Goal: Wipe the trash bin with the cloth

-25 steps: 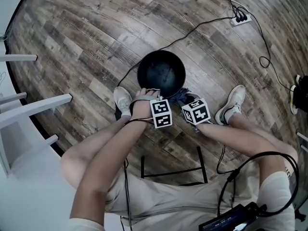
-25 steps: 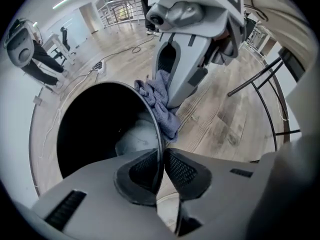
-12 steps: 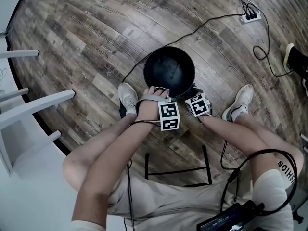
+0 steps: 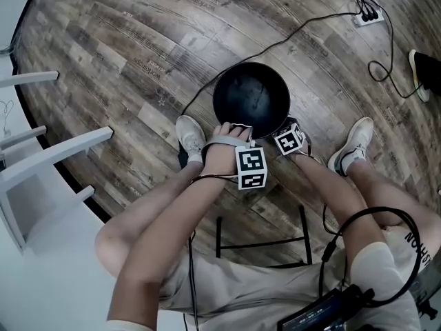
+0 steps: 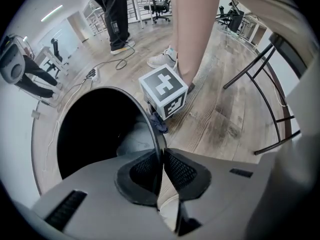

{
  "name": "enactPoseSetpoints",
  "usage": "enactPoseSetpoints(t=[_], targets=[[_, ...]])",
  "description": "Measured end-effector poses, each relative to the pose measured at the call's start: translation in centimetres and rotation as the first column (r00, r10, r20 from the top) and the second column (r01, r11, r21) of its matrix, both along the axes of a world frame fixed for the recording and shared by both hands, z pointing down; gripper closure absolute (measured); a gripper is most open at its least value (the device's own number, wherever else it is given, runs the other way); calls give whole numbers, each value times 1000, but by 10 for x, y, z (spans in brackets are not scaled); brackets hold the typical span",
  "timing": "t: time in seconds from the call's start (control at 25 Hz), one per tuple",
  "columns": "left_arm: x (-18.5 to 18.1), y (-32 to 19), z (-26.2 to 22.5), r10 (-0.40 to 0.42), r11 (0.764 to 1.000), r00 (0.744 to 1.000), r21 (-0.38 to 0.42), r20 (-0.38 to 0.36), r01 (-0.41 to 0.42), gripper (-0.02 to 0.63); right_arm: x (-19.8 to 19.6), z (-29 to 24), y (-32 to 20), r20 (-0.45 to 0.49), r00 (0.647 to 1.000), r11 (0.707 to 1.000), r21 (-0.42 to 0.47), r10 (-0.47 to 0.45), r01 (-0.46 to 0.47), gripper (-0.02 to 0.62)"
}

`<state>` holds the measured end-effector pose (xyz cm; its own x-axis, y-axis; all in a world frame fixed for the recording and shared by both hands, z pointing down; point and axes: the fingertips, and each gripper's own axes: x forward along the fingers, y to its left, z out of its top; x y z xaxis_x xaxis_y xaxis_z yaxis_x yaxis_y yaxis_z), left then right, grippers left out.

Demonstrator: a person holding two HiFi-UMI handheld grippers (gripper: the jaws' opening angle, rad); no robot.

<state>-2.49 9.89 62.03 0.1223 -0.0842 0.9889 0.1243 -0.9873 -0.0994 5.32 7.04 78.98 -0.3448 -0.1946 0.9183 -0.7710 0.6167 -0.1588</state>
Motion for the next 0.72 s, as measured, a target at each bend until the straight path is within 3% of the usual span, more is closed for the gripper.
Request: enactPoseSetpoints(t=[0.2,0.36,0.72], targets=[[0,-2,2,-14,1000,1000,-9,-1,14,555,3,4,0,-4,1000,996,-87,30,-30,518],[0,-1,2,-31,999,1000,-18,0,31,557,7,-19,8,28,999,994,-99,45,-42,518],[2,-2,5,-188,982,981,-26,44,189,555,11,-118,35,138,987,996,-31,-84,89,518]])
